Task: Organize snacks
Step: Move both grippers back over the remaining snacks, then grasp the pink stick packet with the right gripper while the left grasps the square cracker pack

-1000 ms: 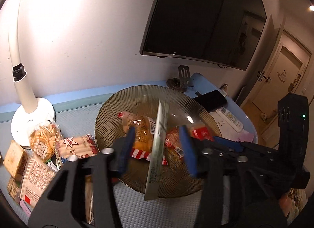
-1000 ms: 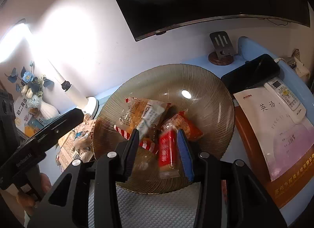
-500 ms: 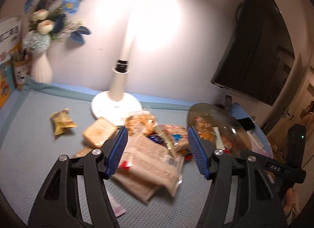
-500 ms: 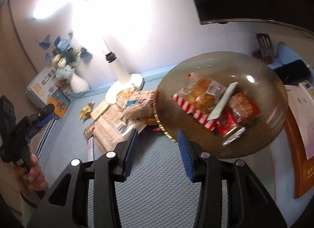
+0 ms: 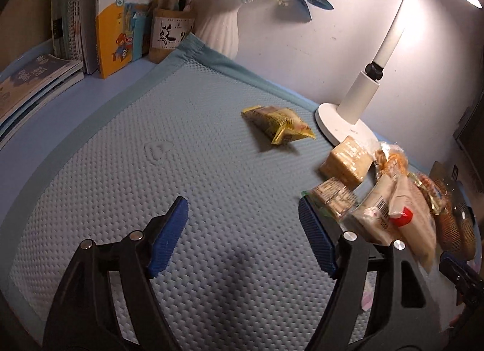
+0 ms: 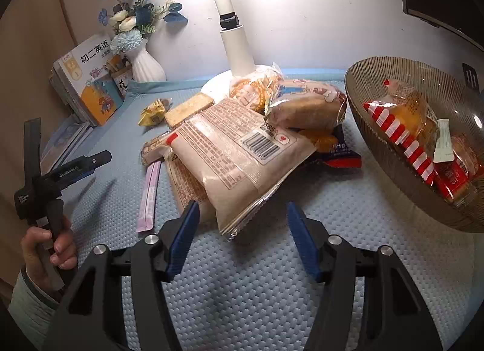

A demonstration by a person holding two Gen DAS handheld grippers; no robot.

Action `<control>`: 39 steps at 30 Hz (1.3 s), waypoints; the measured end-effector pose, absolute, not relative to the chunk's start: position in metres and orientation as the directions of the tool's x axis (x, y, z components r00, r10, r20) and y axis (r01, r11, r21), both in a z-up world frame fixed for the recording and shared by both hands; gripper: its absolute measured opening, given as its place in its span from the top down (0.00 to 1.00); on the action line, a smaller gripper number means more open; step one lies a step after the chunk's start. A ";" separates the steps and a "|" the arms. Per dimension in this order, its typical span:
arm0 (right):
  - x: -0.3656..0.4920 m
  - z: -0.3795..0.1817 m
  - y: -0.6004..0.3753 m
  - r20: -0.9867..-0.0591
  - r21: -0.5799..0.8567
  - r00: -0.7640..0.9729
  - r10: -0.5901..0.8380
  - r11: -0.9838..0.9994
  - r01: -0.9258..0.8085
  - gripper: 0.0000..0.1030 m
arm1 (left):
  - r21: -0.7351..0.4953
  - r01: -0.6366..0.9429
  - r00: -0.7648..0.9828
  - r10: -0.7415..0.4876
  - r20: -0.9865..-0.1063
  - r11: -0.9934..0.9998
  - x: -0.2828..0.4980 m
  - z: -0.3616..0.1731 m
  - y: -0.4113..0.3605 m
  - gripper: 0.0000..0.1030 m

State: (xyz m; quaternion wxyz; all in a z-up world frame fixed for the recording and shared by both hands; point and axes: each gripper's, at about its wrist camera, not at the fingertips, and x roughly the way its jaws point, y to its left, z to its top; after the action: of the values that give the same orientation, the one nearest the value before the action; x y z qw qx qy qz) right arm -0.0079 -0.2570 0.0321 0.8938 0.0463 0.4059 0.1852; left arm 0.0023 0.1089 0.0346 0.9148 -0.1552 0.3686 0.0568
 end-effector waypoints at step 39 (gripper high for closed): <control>0.003 0.019 -0.137 -0.806 0.199 0.412 0.426 0.849 -0.489 0.58 | -0.259 0.292 0.480 -0.375 -0.793 0.921 0.086 0.033 0.053 0.19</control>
State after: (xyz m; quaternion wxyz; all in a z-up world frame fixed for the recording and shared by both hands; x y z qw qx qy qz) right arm 0.0029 -0.1374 0.0190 0.8395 -0.0338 0.4688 0.2727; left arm 0.0861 0.0528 0.0334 0.8590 -0.0443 0.4718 -0.1941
